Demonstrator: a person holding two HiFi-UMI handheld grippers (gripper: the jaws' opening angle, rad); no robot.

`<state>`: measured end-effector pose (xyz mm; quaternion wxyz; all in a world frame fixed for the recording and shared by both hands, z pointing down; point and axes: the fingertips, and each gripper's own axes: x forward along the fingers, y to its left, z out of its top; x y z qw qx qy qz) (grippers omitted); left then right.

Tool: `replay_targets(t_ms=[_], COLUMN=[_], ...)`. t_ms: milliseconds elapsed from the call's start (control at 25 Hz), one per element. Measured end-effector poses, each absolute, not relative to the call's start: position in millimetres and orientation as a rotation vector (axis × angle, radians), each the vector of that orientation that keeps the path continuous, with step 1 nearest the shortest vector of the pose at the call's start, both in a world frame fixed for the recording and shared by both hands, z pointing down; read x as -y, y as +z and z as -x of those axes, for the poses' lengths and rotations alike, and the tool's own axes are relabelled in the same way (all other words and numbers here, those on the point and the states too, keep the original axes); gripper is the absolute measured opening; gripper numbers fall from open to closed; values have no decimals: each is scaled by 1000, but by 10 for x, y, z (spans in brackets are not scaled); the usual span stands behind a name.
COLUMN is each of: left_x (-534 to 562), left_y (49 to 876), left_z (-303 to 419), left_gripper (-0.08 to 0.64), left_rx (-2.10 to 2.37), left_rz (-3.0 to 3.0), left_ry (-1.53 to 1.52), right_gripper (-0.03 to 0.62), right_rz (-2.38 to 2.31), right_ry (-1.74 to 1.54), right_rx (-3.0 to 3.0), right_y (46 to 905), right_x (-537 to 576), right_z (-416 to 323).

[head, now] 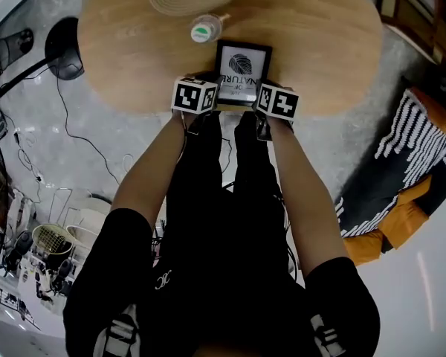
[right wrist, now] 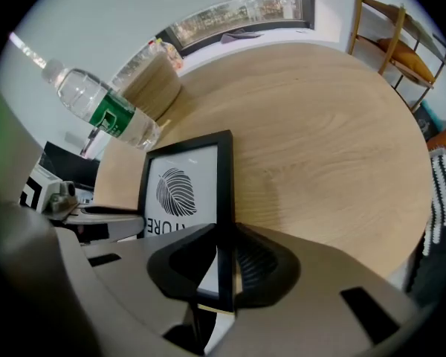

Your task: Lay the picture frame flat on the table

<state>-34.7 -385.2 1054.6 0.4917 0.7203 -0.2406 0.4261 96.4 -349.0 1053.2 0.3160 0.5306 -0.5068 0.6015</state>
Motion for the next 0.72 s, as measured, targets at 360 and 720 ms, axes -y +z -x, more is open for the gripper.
replay_targets(t_ms=[360,720], left_x=[3956,3934], left_y=[9555,7446], left_z=[494,448], left_gripper=[146,49], left_rx=[800,1041], left_rz=[-1832,-2111], left_ry=[949,846], right_gripper=[95,15], right_rz=[-1537,-1630], right_ry=[1495,993], right_rx=[1426,1858], right_y=[9559,7410], right_x=[3538,3779], right_z=[-1250,-1267])
